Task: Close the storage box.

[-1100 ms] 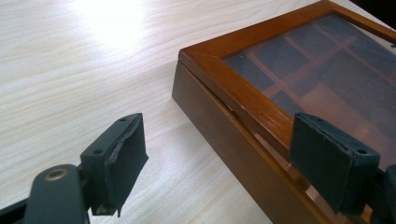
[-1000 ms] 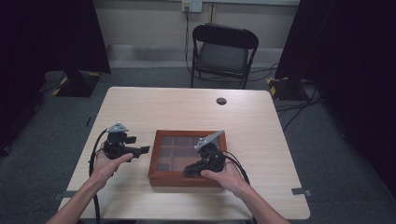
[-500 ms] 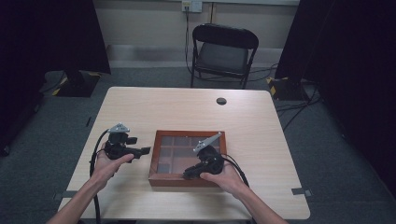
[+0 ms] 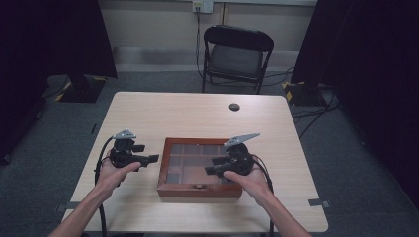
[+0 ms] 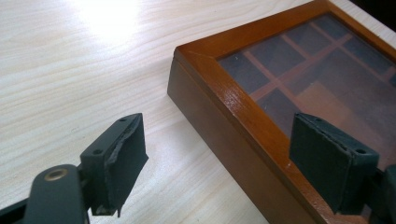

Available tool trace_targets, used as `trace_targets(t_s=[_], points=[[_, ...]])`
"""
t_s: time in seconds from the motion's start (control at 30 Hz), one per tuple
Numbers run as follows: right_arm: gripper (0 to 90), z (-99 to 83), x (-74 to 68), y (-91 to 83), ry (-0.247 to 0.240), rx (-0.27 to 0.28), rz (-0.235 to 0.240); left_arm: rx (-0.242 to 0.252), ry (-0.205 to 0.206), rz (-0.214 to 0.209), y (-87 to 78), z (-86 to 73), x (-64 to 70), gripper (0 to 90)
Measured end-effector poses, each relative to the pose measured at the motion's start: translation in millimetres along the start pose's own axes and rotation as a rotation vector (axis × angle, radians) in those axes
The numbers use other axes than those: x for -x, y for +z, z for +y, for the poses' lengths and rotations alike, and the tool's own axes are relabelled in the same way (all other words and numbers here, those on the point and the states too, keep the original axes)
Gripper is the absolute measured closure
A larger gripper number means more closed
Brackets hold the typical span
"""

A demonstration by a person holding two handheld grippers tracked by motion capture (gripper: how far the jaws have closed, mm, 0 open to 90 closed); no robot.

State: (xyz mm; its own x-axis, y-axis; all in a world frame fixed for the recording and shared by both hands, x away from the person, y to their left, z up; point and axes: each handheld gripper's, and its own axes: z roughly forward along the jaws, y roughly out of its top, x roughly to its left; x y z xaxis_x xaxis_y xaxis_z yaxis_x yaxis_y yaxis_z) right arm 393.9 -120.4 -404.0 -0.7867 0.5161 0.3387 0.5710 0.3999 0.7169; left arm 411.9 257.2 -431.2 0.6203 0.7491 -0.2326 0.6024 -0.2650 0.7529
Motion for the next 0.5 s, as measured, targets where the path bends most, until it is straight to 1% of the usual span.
trace_targets(t_s=[0.03, 0.07, 0.1, 0.17, 0.23, 0.33, 0.37, 0.4, 0.43, 0.47, 0.5], points=[[40.1, -0.7, 3.8, -4.9, 0.014, 0.012, -0.016, 0.0, -0.001, 0.001, -0.2, 0.0, -0.1, 18.6], [34.9, -3.8, 11.8, -16.5, 0.047, 0.04, -0.063, -0.002, -0.008, 0.003, 0.3, -0.2, 0.1, 18.6], [32.2, -5.1, 14.4, -20.3, 0.057, 0.045, -0.078, -0.003, -0.009, 0.003, 0.6, -0.3, 0.0, 18.6], [29.9, -10.1, 21.6, -30.0, 0.085, 0.063, -0.116, -0.012, -0.006, 0.01, 0.8, -0.4, -0.4, 18.6], [26.4, -17.1, 29.5, -39.1, 0.108, 0.072, -0.149, -0.018, -0.011, 0.013, 0.5, -0.6, -0.4, 18.6], [22.0, -30.5, 41.8, -51.9, 0.16, 0.089, -0.195, -0.023, -0.005, 0.017, -1.7, -0.7, 0.9, 18.6], [17.8, -35.8, 47.3, -56.3, 0.18, 0.089, -0.228, -0.029, 0.007, 0.017, -4.6, -2.5, 2.1, 18.6], [13.8, -38.9, 50.2, -58.6, 0.197, 0.089, -0.26, -0.03, 0.001, 0.019, -6.1, -4.5, 2.1, 18.5], [14.4, -43.3, 54.5, -61.5, 0.22, 0.095, -0.307, -0.032, -0.003, 0.017, -7.8, -7.2, 0.9, 18.4], [16.4, -47.5, 58.3, -64.5, 0.252, 0.102, -0.341, -0.038, -0.008, 0.014, -9.3, -10.4, -1.4, 18.3], [14.2, -52.2, 64.1, -67.7, 0.282, 0.107, -0.37, -0.043, -0.011, 0.02, -10.3, -12.4, -2.8, 17.8]])
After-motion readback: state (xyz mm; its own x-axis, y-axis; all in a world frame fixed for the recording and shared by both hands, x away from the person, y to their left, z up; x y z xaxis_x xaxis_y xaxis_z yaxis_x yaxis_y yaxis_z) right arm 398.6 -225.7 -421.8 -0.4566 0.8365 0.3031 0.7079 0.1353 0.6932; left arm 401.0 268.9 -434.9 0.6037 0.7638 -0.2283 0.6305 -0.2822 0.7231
